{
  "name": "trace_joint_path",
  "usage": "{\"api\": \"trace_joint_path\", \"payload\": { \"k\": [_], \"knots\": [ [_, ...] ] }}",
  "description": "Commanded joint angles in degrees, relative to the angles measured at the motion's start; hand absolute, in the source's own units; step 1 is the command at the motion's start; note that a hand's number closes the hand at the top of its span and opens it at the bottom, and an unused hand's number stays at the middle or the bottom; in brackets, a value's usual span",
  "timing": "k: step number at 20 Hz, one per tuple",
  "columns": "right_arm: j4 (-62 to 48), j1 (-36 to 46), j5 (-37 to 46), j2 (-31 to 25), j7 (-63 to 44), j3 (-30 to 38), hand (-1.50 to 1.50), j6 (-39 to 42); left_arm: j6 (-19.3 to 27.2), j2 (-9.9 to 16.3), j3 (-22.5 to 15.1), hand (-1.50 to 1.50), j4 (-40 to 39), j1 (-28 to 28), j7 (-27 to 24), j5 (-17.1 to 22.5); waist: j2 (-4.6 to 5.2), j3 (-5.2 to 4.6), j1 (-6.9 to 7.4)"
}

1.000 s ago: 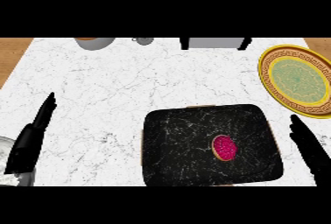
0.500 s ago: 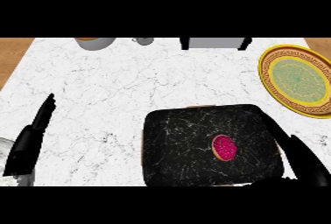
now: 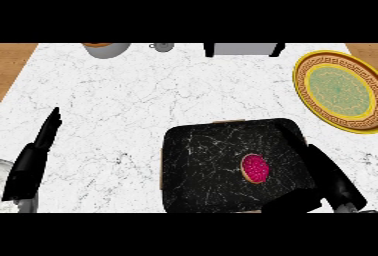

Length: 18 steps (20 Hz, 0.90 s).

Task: Pick the cupcake from the tray and place it in the plate

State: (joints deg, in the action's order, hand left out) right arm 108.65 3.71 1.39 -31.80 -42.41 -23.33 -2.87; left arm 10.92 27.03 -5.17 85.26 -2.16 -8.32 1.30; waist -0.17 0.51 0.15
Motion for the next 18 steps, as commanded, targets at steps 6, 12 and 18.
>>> {"api": "trace_joint_path", "payload": {
  "k": [6,12,18],
  "knots": [
    [-11.10,0.06,5.60,6.76,6.01,-2.41,-1.50,3.07,-1.34,-0.04,2.80,0.00,1.84,-5.26,0.40,-1.81,0.14,-0.49,0.39],
    [-12.03,-0.83,5.05,7.96,8.79,2.90,-1.50,7.43,-3.51,-3.58,3.74,0.00,-2.25,-1.31,-0.45,-4.06,0.17,-0.51,-0.18],
    [-13.37,1.24,9.02,13.05,6.51,1.01,-1.50,8.07,-6.11,-3.49,5.46,0.00,0.88,-4.60,0.75,-4.13,0.14,-0.52,0.09]
  ]
}}
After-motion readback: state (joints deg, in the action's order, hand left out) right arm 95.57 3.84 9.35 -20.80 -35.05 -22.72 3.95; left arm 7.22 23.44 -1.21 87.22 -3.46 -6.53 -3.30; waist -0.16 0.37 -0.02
